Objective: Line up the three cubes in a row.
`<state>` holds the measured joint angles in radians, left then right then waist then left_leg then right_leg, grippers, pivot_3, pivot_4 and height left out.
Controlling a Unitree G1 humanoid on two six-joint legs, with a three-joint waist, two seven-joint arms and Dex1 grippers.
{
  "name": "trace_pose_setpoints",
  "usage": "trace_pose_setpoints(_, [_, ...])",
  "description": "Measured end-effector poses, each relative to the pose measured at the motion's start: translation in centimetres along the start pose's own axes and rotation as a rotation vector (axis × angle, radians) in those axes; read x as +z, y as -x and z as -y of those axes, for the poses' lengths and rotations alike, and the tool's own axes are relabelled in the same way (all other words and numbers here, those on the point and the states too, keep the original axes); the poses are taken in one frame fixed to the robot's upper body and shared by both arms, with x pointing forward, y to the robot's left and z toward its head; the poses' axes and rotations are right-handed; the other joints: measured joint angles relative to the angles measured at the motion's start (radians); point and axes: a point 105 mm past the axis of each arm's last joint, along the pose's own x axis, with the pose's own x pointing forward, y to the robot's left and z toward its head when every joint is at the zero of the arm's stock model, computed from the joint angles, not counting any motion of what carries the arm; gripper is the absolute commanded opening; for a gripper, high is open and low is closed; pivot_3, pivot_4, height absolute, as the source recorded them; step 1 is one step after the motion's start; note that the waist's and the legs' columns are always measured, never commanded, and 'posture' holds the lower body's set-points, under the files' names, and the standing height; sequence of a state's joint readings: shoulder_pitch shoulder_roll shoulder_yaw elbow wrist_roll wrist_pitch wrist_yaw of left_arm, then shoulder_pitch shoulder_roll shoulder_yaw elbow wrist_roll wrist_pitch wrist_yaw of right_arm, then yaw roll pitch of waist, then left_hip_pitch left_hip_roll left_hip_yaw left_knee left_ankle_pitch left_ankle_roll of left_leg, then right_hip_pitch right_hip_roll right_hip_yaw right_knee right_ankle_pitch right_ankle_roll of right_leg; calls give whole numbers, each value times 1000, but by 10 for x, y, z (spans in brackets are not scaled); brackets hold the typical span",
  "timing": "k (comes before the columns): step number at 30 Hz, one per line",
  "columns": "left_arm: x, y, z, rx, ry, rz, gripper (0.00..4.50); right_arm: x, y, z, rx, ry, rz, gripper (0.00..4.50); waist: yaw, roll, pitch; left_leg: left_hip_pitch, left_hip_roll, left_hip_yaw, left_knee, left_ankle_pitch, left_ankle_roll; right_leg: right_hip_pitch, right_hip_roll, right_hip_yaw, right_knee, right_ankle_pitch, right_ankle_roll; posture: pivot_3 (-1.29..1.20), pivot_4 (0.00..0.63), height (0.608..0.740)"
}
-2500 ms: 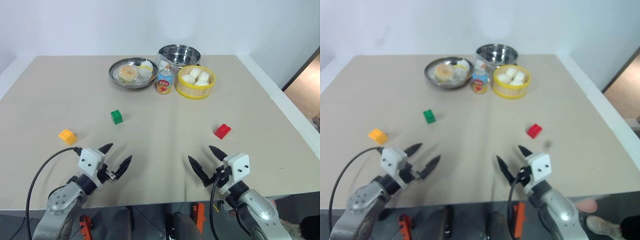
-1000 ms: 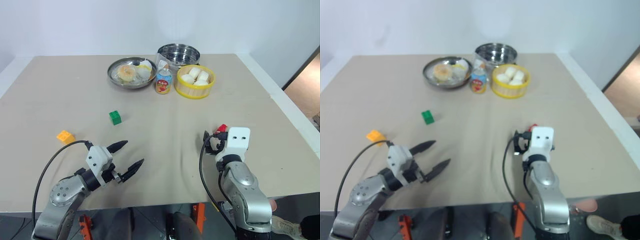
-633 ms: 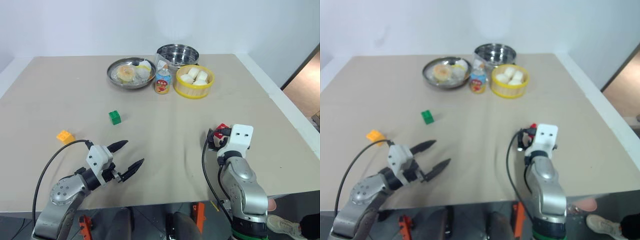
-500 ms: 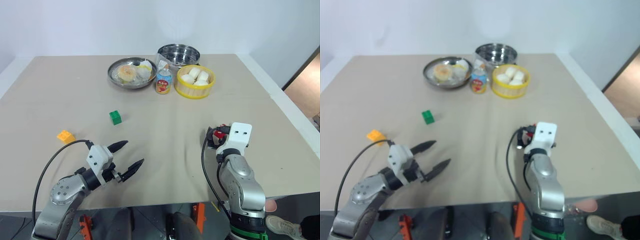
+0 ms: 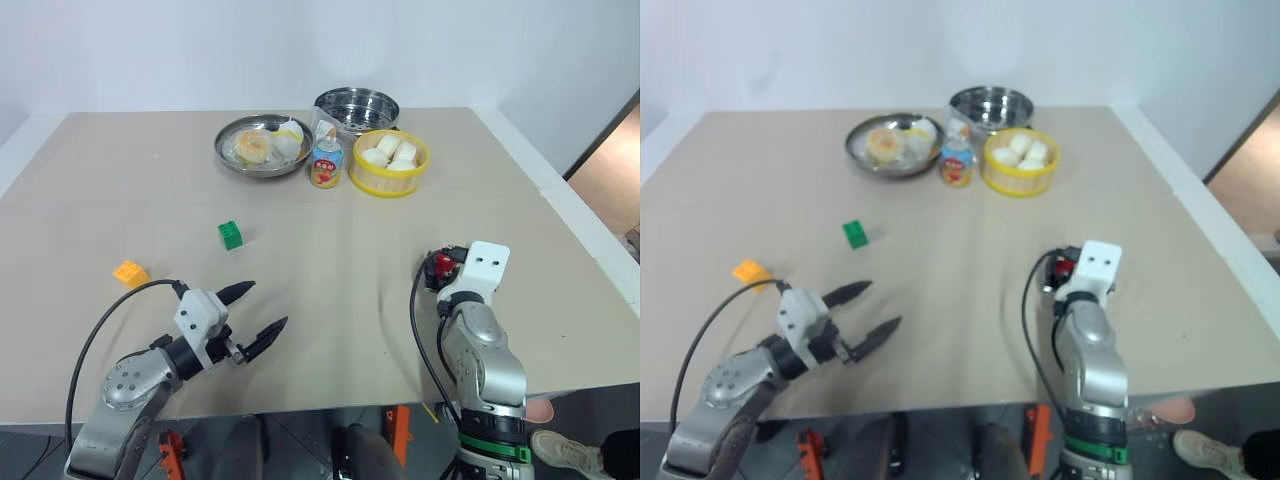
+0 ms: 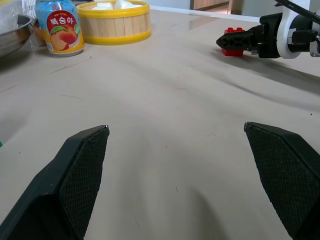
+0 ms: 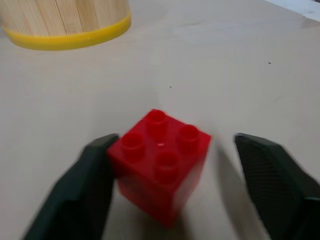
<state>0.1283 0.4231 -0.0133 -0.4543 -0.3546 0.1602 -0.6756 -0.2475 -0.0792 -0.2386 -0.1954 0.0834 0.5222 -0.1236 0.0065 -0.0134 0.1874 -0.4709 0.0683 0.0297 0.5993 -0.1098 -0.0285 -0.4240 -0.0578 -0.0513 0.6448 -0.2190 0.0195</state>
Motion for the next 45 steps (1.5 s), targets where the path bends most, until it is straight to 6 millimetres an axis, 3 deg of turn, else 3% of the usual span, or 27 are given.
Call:
trace_pose_setpoints(3, [0,0,0,1,0,0,4500,-1,0,0,-1,1,-3,1757,0,0,0,0,0,0,0,0,0,0,0,0,0,0,0,0,150,740])
trace_pose_setpoints(14, [0,0,0,-5,-5,-4,4500,3,0,-9,83,70,17,1757,0,0,0,0,0,0,0,0,0,0,0,0,0,0,0,0,150,740])
trace_pose_setpoints(21, [-5,8,-2,-4,-10,-38,4500,18,12,-48,378,179,50,1757,0,0,0,0,0,0,0,0,0,0,0,0,0,0,0,0,150,740])
trace_pose_setpoints(30, [-9,21,-5,4,6,-62,4500,17,40,-100,803,227,4,1757,0,0,0,0,0,0,0,0,-1,-1,0,0,0,0,0,0,150,740])
trace_pose_setpoints(37, [-10,27,-7,23,3,-60,4500,32,43,-119,888,254,50,1757,0,0,0,0,0,0,0,-1,-1,-4,-1,-1,0,0,0,0,150,740])
trace_pose_setpoints(42, [-9,30,-12,53,-23,-62,4500,23,49,-128,896,276,35,1757,1,0,0,0,0,0,0,-1,-1,-4,-1,-1,0,0,0,0,150,740])
trace_pose_setpoints(45, [-11,32,-11,57,-22,-69,4500,2,60,-129,932,304,-26,1757,1,0,0,0,0,0,0,-1,-2,-2,-1,-1,0,0,0,0,150,740])
